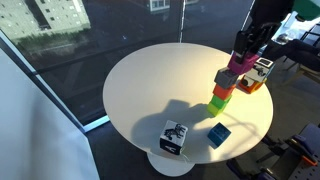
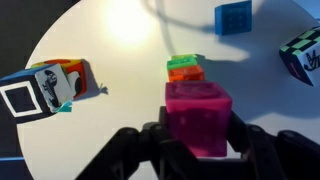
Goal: Put the pink block on the table.
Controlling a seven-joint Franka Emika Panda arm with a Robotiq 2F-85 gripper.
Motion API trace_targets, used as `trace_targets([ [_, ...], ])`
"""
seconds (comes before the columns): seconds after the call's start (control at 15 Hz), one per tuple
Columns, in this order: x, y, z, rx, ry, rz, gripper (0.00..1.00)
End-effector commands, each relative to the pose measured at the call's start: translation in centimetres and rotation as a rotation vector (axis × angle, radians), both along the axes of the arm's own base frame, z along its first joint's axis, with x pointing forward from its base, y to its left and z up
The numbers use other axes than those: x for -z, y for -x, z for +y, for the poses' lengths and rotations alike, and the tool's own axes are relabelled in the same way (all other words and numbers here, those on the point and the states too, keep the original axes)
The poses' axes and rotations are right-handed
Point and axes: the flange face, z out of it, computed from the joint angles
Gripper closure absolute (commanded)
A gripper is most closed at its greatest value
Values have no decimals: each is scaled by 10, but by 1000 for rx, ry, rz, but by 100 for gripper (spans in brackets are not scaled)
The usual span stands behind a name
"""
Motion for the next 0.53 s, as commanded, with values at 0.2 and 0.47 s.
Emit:
trace_targets([
  [0.2,-4,19,-29,39,6,20,70],
  [0.47,10,19,-54,84,3,41,70],
])
